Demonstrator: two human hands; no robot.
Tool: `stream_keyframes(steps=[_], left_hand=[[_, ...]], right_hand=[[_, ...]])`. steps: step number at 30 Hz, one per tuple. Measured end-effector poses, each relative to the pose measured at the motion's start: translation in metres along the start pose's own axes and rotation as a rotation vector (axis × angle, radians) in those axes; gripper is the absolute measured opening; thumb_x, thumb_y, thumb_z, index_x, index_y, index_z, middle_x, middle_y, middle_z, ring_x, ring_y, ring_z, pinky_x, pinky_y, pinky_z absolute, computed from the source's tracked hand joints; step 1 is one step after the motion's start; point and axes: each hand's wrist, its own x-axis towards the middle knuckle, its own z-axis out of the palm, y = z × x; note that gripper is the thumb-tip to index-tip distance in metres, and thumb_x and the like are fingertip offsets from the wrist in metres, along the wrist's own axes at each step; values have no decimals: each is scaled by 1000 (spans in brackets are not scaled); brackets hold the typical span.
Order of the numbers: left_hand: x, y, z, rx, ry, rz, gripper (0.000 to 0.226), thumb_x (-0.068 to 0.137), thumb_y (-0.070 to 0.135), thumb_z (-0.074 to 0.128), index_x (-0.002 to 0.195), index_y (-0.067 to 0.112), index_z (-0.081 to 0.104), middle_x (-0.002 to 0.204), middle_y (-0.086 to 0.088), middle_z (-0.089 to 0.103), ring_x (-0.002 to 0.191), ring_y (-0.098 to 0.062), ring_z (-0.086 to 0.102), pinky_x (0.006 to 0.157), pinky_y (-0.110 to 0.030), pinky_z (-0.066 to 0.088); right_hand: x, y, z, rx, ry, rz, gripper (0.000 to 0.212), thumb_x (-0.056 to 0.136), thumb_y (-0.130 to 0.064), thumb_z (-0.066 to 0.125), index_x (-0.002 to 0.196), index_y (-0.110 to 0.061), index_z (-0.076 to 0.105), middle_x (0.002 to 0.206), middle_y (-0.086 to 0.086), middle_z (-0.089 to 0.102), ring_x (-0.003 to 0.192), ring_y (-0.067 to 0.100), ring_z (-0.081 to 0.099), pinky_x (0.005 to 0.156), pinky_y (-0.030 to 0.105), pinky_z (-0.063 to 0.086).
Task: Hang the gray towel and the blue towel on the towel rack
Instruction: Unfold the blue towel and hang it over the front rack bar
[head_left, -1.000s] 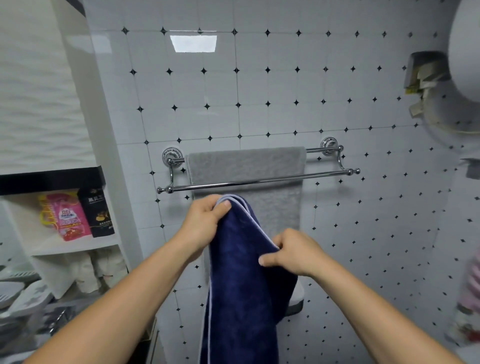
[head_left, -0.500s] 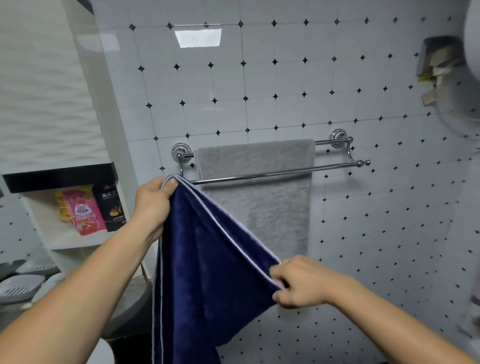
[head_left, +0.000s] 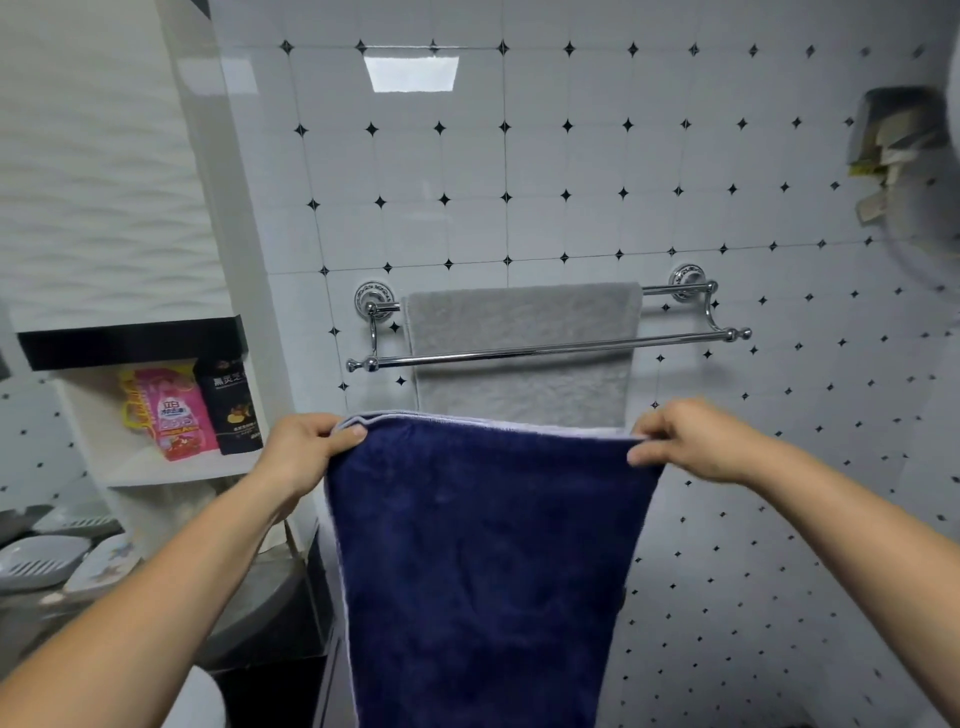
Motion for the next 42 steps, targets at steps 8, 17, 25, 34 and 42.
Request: stream_keyframes(steps=[8, 17, 25, 34, 42], left_hand=[[5, -5, 11, 148, -16, -62, 26, 88, 19, 68, 66, 7, 66, 44, -7, 53, 35, -17, 46, 36, -18, 27], [-4, -4, 34, -91, -57, -72, 20, 91, 8, 63, 71, 9, 60, 53, -1, 58, 45, -10, 66, 47, -17, 53], [-43, 11, 52, -123, -301, -44, 15, 85, 9, 68, 70, 12, 70, 76, -15, 64, 59, -20, 67, 62, -21, 57], [-36, -18, 51, -172, -14, -302, 16, 88, 0, 63, 74, 2, 56, 83, -17, 59, 46, -17, 67, 66, -29, 59], [-33, -14, 47, -206, -164, -401, 1, 85, -2, 65, 86, -2, 64, 85, -13, 60, 61, -28, 70, 61, -31, 61]], right_hand=[[-26, -31, 3, 370, -645, -113, 23, 71, -27, 83, 62, -15, 66, 49, 4, 57, 46, 17, 54, 55, 27, 49], [-11, -8, 15, 287, -380, 101, 25, 72, -12, 81, 88, -15, 63, 70, 6, 65, 49, 21, 61, 55, 34, 55], [9, 17, 19, -190, 235, 227, 15, 78, -17, 73, 86, -5, 72, 81, 20, 69, 79, 36, 62, 72, 37, 53], [-7, 20, 34, 64, 58, 97, 8, 77, -18, 75, 73, -14, 71, 62, 7, 65, 64, 23, 60, 57, 26, 43], [-25, 15, 19, 383, -456, 93, 15, 74, -12, 80, 64, -10, 68, 55, 9, 58, 52, 21, 57, 61, 33, 56]])
